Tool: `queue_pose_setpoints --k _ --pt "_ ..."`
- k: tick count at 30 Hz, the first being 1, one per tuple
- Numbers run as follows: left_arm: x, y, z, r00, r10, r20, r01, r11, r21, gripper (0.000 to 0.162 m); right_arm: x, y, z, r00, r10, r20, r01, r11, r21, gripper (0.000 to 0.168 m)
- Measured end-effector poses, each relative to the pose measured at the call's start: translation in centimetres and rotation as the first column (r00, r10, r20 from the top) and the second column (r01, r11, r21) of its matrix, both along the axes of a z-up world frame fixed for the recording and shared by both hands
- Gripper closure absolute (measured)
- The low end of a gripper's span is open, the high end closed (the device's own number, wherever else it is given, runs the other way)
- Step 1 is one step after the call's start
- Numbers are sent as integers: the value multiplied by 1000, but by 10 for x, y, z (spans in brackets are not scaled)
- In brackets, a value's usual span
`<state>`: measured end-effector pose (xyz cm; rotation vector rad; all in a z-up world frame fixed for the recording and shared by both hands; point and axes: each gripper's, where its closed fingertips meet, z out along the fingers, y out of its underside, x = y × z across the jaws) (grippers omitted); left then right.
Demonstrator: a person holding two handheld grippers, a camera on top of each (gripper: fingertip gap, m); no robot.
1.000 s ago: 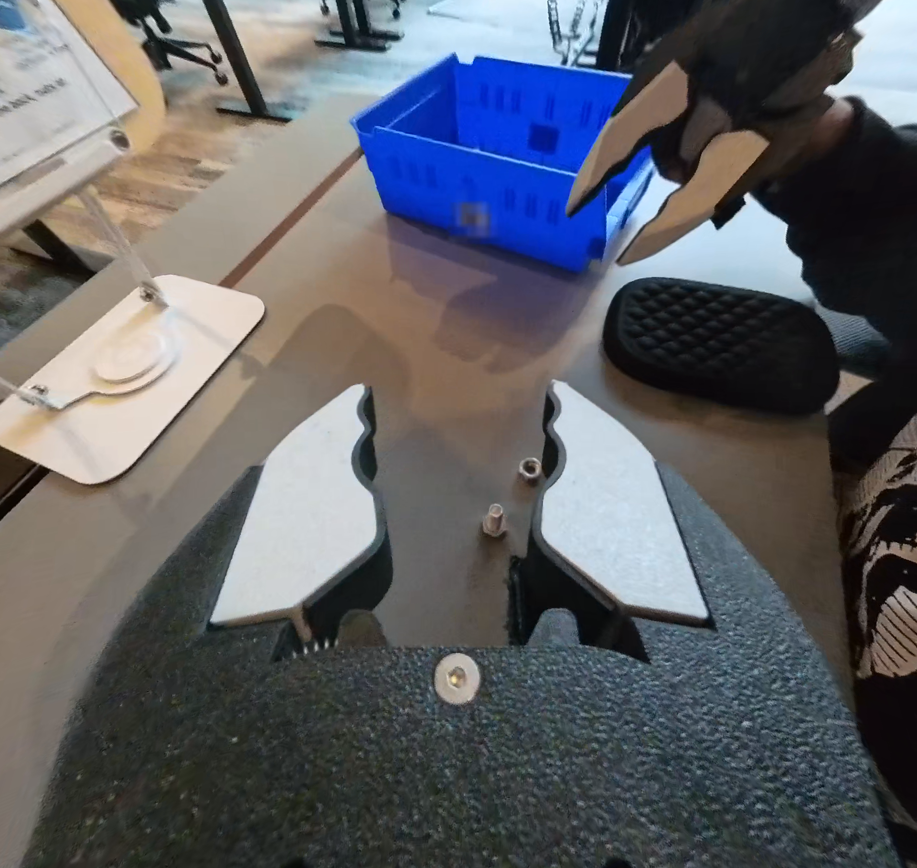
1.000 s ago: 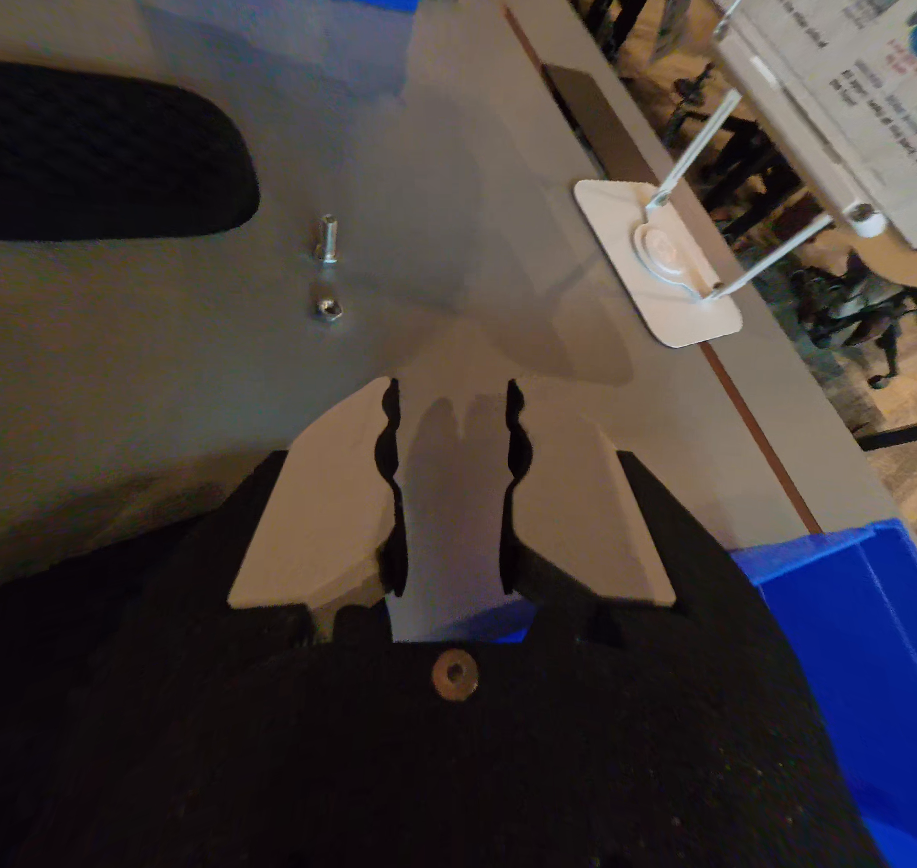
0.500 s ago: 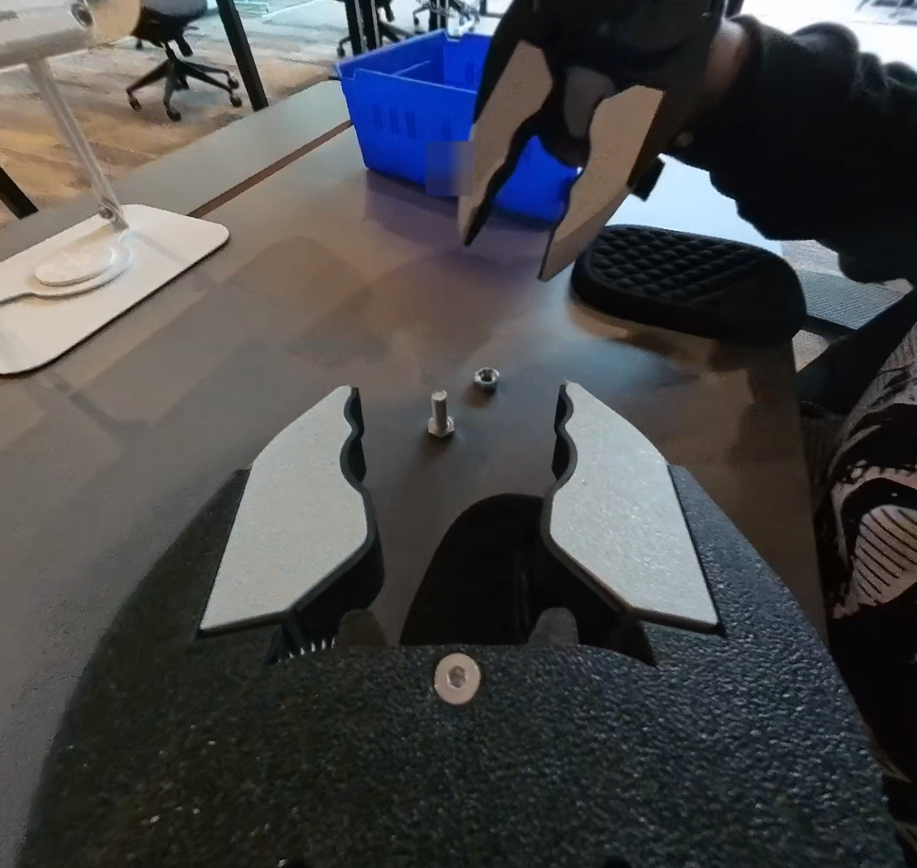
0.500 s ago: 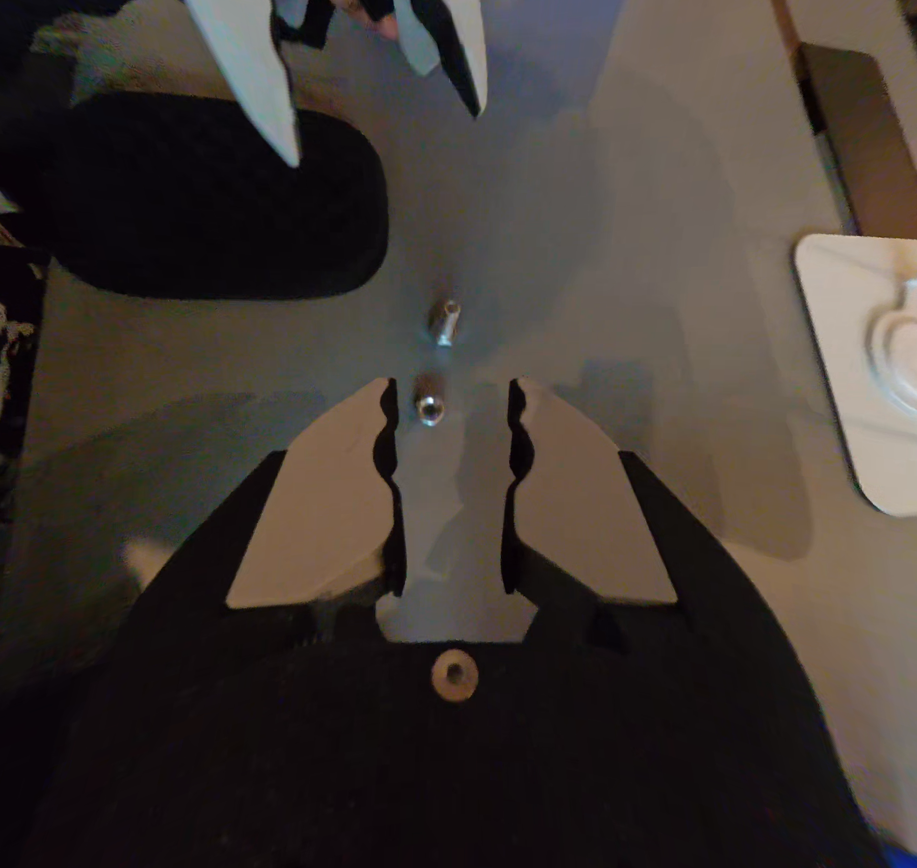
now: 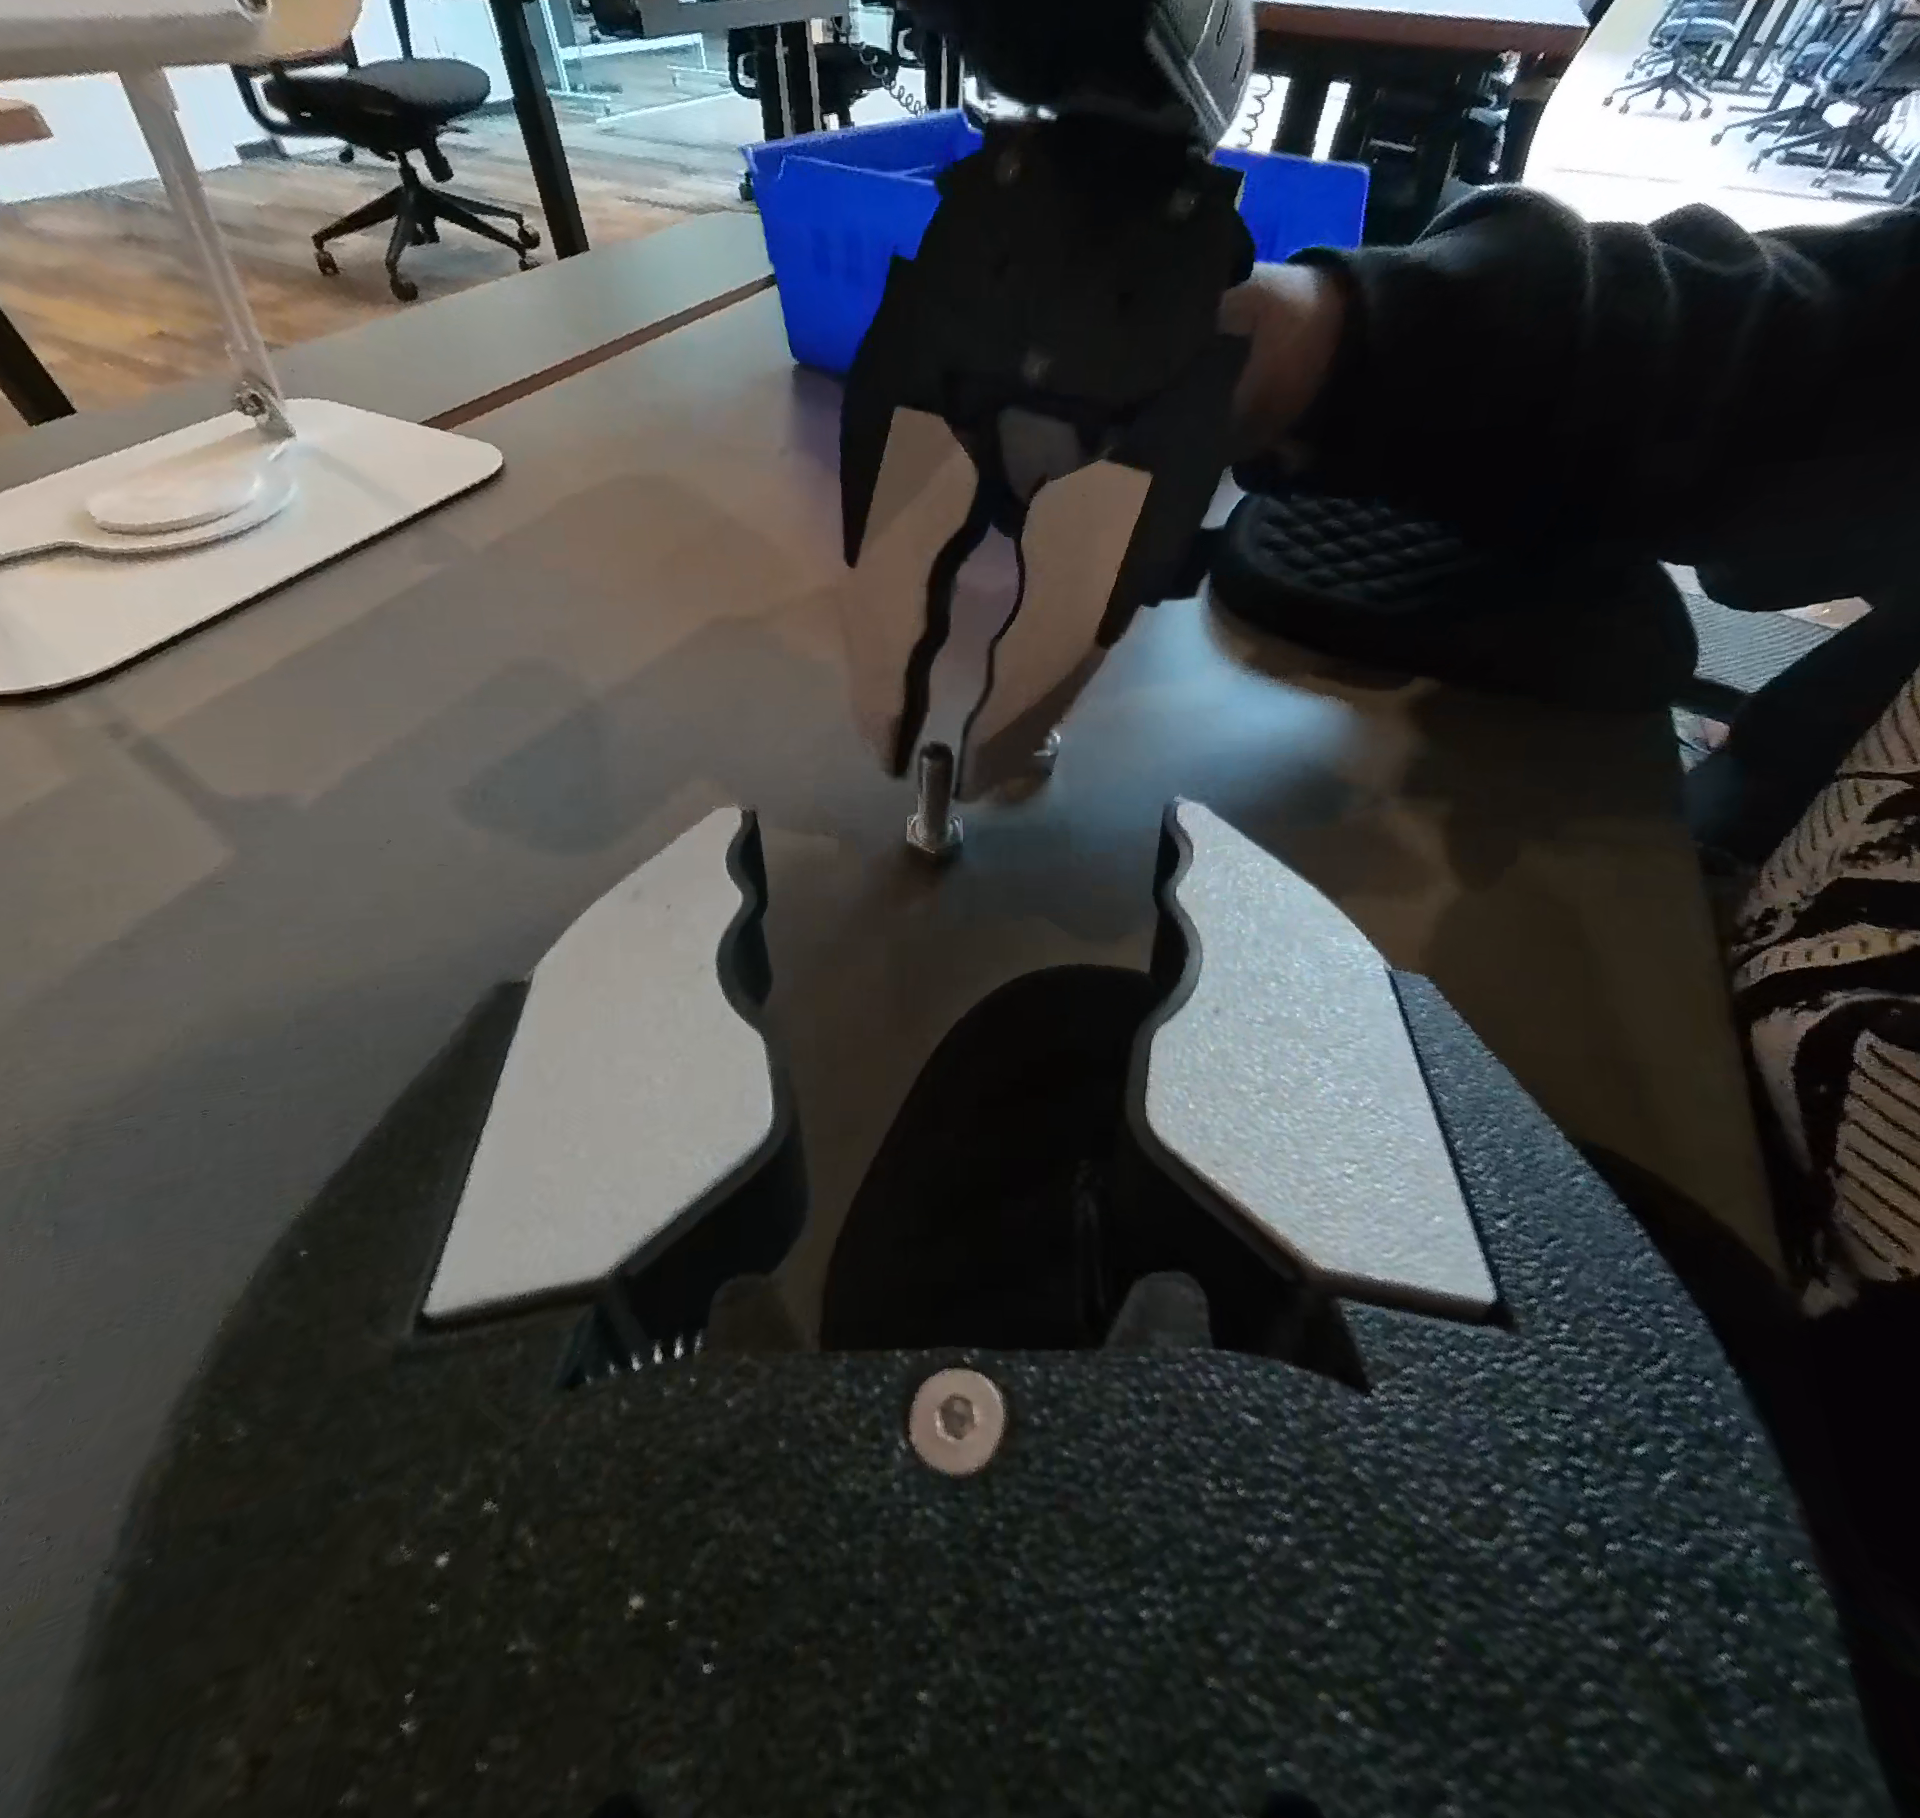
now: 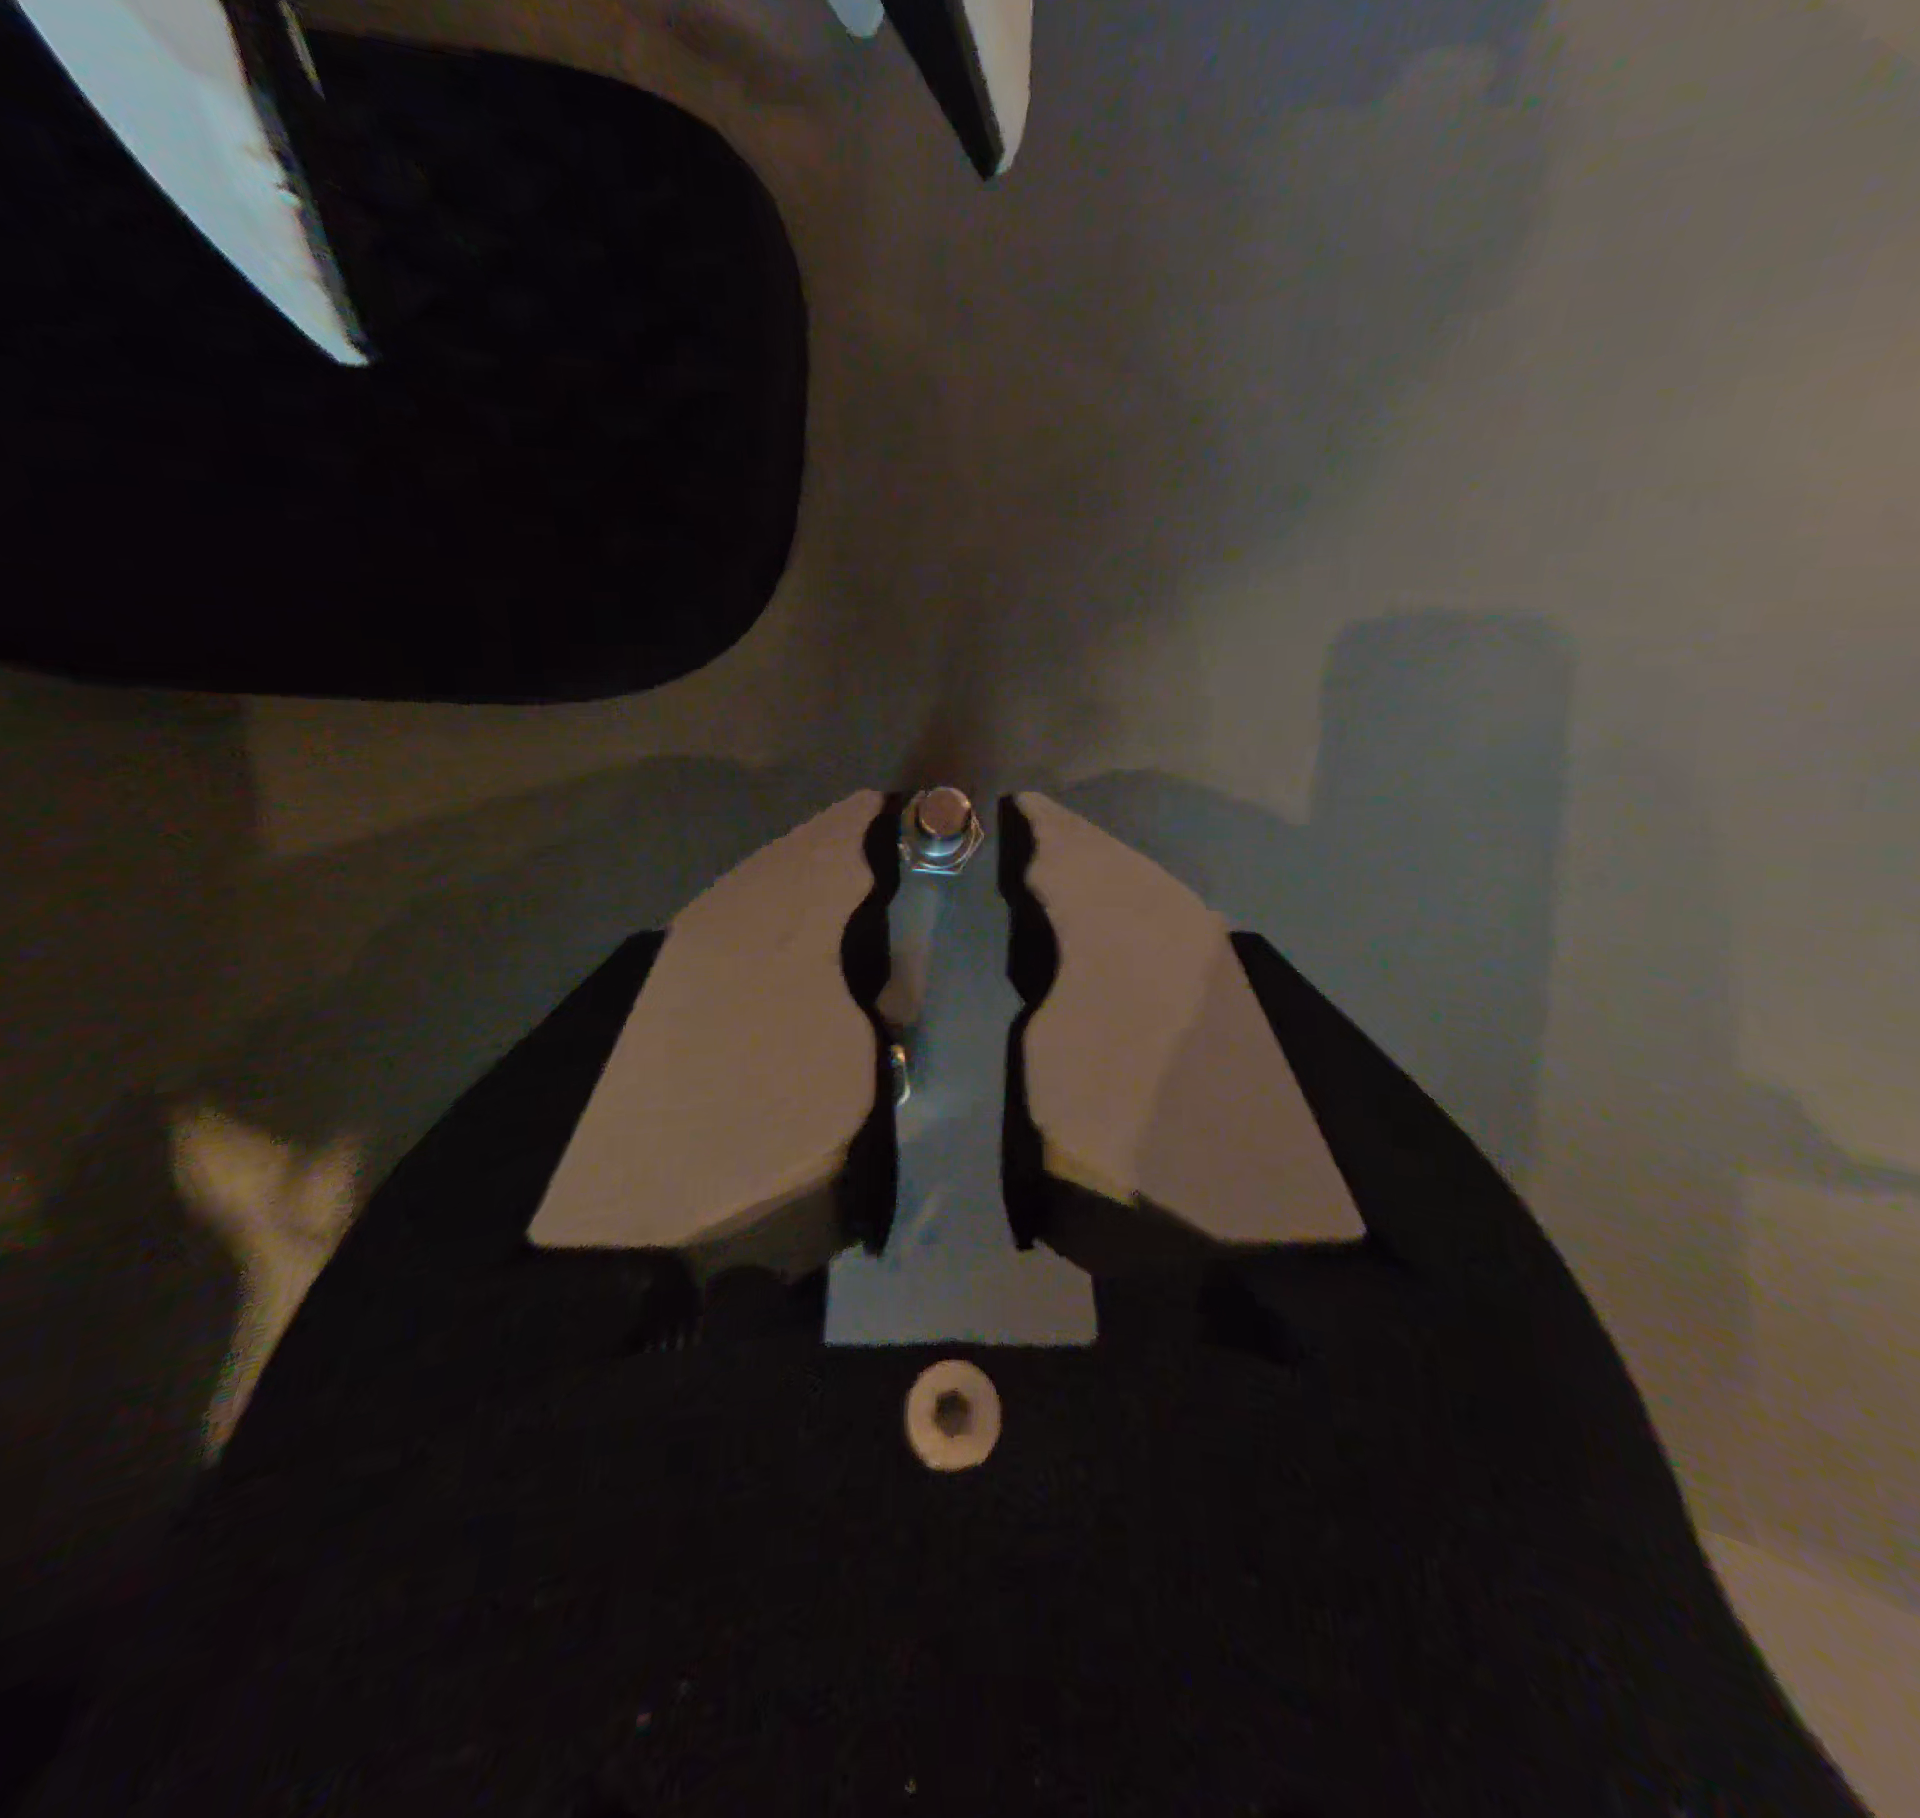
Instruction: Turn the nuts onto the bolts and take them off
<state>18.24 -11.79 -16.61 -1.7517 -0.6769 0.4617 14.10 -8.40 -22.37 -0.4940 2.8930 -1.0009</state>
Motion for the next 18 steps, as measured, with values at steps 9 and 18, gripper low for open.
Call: queue_pose_setpoints --k 9,18 --pt "-5 17 1 998 -53 -18 53 999 -1 93 12 -4 70 996 41 79 -31 991 -131 159" --pt "-15 50 30 990 -111 -91 112 994 1 98 52 -18 140 983 155 100 -129 965 -227 159"
